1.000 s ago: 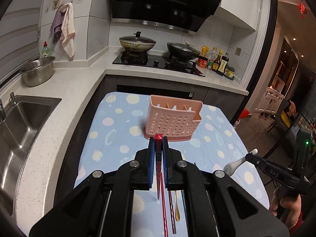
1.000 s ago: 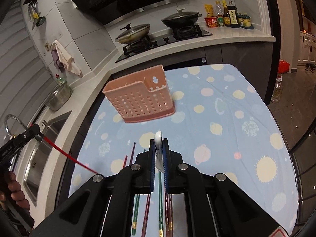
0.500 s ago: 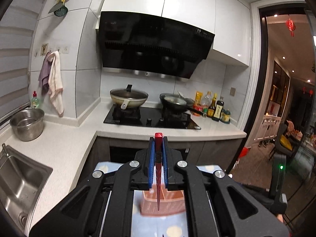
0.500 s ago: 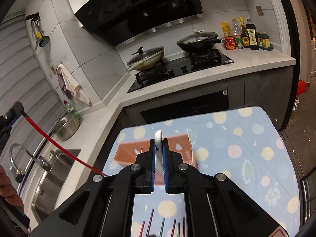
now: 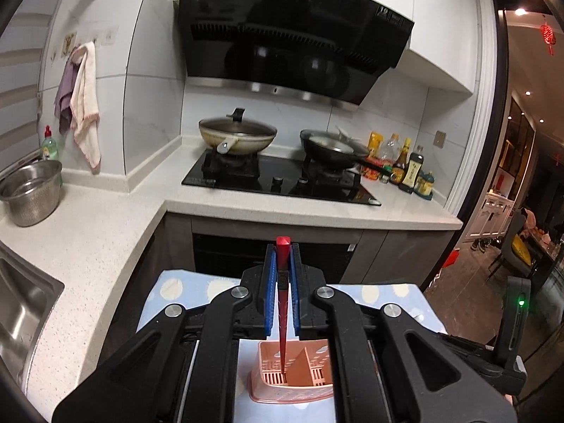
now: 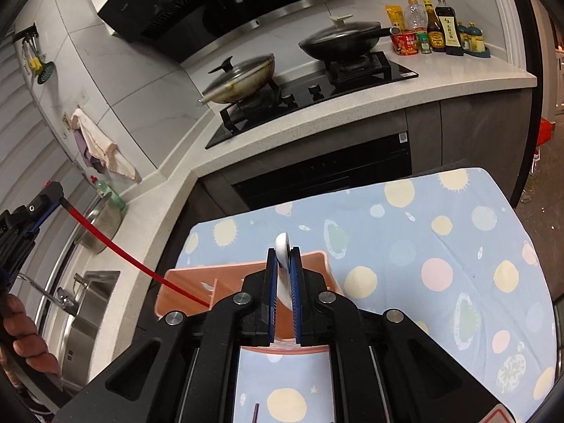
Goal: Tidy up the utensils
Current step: 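Lower the red chopstick into the pink holder while the right tool lowers the spoon in, then open both tools to release the chopstick and spoon into the holder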
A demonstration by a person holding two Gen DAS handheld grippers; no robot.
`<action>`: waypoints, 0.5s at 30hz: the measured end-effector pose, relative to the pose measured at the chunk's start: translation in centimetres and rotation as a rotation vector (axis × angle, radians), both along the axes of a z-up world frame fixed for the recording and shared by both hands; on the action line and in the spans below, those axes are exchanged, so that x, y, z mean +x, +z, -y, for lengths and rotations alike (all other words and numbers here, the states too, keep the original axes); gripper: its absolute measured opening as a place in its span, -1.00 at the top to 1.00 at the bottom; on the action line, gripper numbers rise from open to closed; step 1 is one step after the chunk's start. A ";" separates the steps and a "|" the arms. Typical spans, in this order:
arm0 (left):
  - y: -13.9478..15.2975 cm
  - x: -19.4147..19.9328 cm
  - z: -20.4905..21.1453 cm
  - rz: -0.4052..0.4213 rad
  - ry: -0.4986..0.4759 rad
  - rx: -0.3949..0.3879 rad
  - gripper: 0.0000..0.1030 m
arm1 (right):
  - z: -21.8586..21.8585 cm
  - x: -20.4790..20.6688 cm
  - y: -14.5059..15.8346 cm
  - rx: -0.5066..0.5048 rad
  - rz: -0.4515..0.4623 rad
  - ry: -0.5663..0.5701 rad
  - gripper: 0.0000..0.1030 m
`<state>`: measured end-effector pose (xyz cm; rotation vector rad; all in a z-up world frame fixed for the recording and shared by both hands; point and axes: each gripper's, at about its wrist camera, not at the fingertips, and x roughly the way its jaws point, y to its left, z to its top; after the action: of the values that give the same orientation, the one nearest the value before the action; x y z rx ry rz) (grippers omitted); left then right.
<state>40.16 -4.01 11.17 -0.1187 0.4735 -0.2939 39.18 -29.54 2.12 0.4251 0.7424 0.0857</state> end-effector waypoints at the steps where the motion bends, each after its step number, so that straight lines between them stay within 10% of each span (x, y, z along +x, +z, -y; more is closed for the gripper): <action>1: -0.5 0.3 0.0 -0.014 -0.002 -0.003 0.85 | 0.0 0.1 -0.2 -0.003 -0.003 -0.001 0.78; 15: -2.0 -3.6 -2.0 -0.048 0.101 0.031 -0.07 | -0.3 -6.1 3.2 -0.132 0.080 -0.030 0.14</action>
<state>36.60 -1.98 9.13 -0.1190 0.5180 -0.1843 33.12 -29.20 5.28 0.3052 0.6584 0.0254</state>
